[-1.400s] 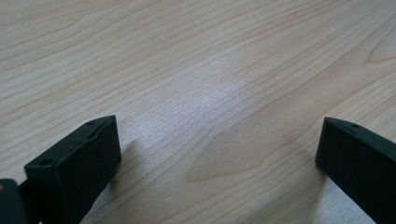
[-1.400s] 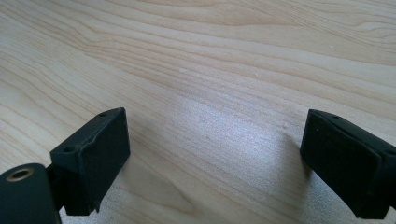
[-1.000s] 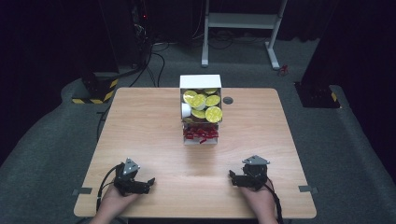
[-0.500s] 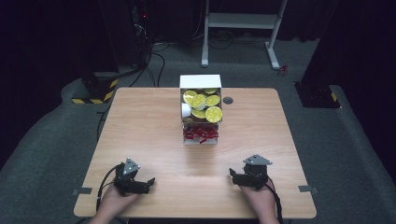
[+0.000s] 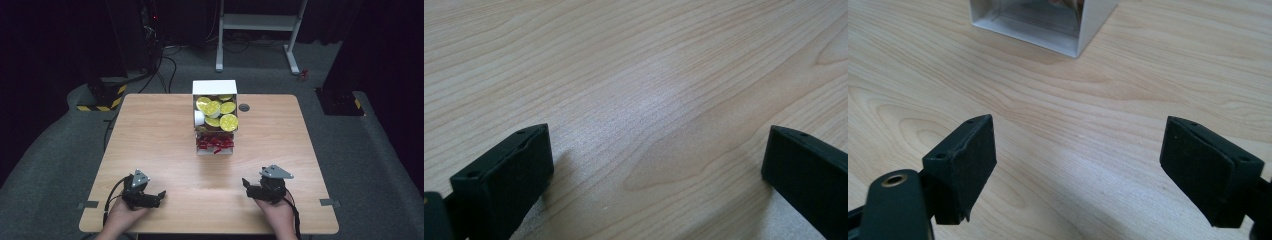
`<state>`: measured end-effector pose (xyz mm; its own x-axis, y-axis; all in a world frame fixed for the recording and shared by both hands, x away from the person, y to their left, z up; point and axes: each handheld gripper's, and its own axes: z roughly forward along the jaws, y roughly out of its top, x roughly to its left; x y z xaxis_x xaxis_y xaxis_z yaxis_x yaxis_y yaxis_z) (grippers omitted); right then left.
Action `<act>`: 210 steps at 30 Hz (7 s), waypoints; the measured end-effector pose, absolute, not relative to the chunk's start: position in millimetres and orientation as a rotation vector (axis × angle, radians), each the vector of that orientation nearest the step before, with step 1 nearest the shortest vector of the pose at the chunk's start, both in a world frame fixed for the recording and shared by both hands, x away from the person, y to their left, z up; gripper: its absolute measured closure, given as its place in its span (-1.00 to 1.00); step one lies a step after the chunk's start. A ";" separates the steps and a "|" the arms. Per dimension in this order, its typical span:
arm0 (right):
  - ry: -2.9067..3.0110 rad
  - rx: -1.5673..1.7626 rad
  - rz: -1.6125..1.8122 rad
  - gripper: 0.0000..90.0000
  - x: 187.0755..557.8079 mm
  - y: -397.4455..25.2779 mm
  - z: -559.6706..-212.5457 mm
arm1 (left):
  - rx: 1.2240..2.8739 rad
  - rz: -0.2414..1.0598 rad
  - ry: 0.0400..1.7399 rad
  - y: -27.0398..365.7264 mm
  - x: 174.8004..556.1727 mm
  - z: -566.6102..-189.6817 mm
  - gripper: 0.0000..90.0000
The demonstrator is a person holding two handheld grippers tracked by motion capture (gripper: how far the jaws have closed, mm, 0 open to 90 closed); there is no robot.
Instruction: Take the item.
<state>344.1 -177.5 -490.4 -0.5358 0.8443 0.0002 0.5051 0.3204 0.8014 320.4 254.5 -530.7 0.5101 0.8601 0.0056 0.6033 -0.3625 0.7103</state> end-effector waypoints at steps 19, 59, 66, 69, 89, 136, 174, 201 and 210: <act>2.102 1.127 1.228 -0.53 327.6 -167.6 -467.0 | 2.103 0.506 1.184 255.0 320.5 -530.6 -0.99; 2.041 1.057 1.357 -0.33 358.0 -141.0 -396.8 | 2.097 0.511 1.197 253.8 320.2 -530.8 -1.00; 2.037 1.032 1.361 -0.33 363.9 -132.2 -385.4 | 2.099 0.513 1.195 253.9 320.4 -530.7 -1.00; 2.030 1.021 1.366 -0.33 367.7 -127.1 -378.4 | 2.101 0.516 1.194 254.0 320.5 -530.6 -1.00; 2.008 0.964 1.374 -0.35 396.8 -97.6 -339.5 | 2.085 0.513 1.221 253.4 320.3 -530.9 -1.00; 2.088 0.946 1.238 -0.40 453.3 -41.3 -326.2 | 2.084 0.513 1.221 253.4 320.3 -531.0 -1.00; 2.061 0.955 1.238 -0.12 451.7 -43.4 -321.7 | 2.085 0.513 1.221 253.5 320.3 -530.9 -1.00; 1.988 0.895 1.334 -0.12 413.4 -68.1 -294.3 | 2.081 0.514 1.222 253.3 320.3 -531.1 -1.00; 1.976 0.906 1.355 -0.12 400.5 -82.9 -297.8 | 2.084 0.513 1.221 253.4 320.3 -530.9 -1.00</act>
